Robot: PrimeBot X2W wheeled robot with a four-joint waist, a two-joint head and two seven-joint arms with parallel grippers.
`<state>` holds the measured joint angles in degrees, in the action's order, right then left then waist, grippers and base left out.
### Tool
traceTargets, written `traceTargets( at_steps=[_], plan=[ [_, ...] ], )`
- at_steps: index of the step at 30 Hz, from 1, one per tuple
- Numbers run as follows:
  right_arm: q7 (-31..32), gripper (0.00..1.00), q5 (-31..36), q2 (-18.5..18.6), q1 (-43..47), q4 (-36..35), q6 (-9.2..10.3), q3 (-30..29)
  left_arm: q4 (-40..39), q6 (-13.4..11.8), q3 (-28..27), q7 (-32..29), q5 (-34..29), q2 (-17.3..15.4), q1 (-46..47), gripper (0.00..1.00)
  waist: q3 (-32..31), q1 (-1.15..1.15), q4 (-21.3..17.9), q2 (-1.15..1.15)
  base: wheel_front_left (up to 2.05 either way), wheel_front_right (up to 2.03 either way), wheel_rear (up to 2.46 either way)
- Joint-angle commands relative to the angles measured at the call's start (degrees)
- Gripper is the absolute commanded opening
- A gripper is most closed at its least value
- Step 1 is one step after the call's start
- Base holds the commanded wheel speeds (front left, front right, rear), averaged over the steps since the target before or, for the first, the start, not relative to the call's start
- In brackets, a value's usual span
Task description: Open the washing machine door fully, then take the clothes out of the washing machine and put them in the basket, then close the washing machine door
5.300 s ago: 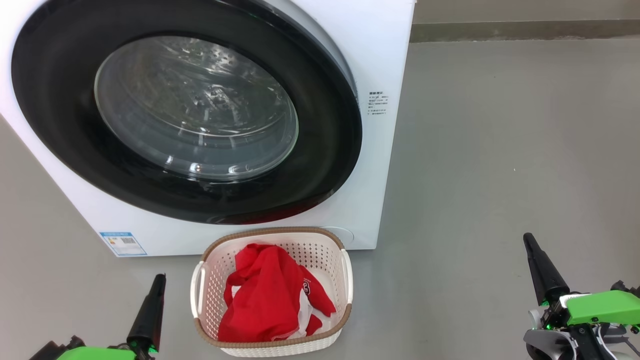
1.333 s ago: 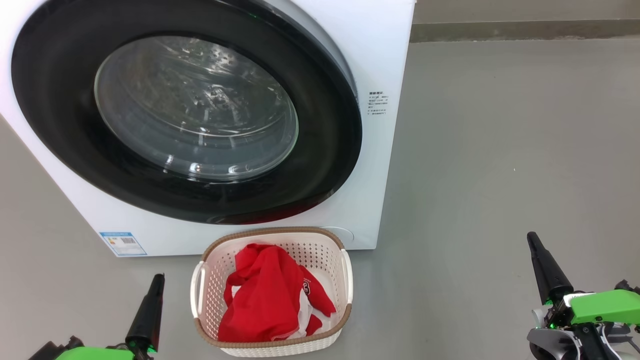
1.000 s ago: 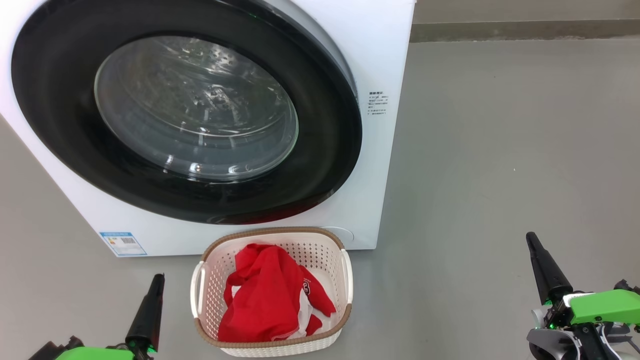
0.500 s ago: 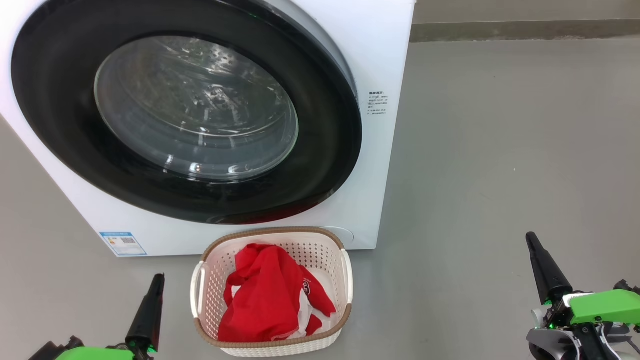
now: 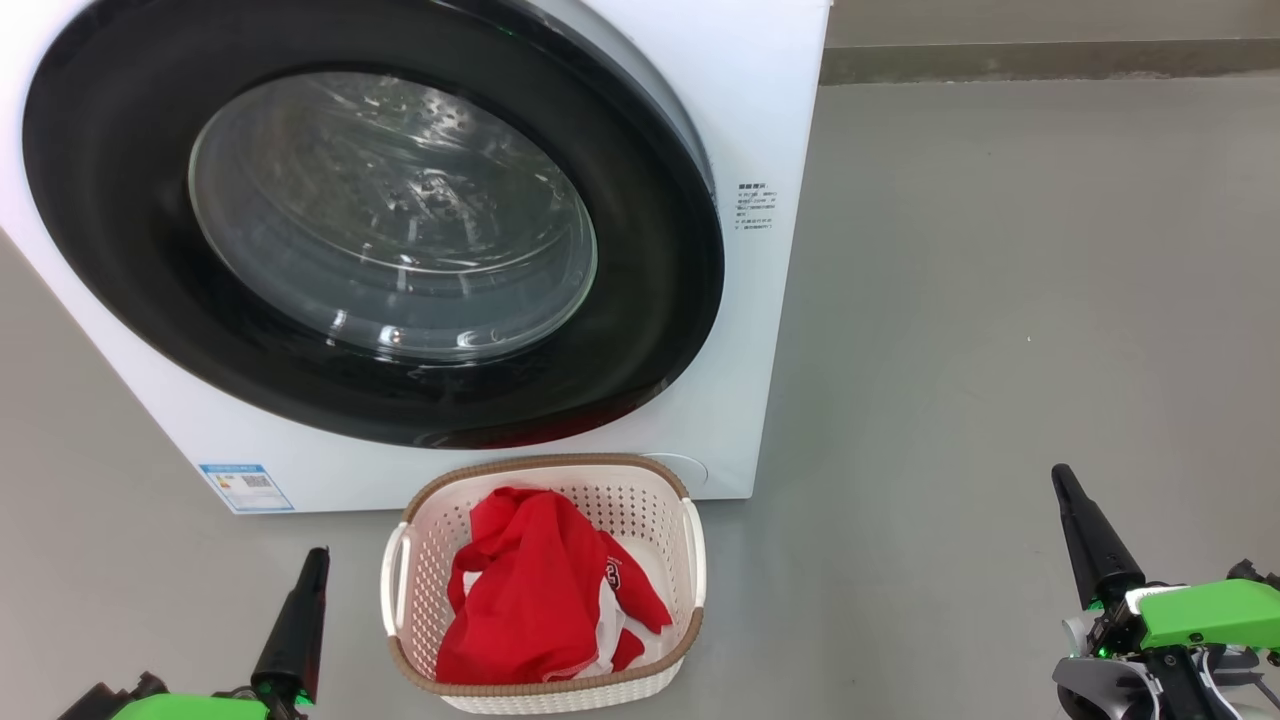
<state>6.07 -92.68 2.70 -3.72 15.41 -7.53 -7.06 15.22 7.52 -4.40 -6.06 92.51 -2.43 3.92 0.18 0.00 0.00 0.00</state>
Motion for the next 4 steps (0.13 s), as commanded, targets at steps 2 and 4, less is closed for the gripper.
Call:
traceTargets(
  at_steps=[2, 4],
  plan=[
    [0.26, 0.0, 0.35, 0.36, -2.45, -1.4, 0.04, 0.74, -1.18, -0.03, -2.11, -0.42, -0.34, -0.5, 2.27, 0.0, 0.0, 0.0, 0.0, 0.0, 0.0, 0.0, 0.0],
    [0.26, 0.0, 0.36, 0.35, -2.45, -1.4, 0.04, 0.73, -1.18, -0.03, -2.11, -0.42, -0.34, -0.5, 2.27, 0.0, 0.0, 0.0, 0.0, 0.0, 0.0, 0.0, 0.0]
  ],
)
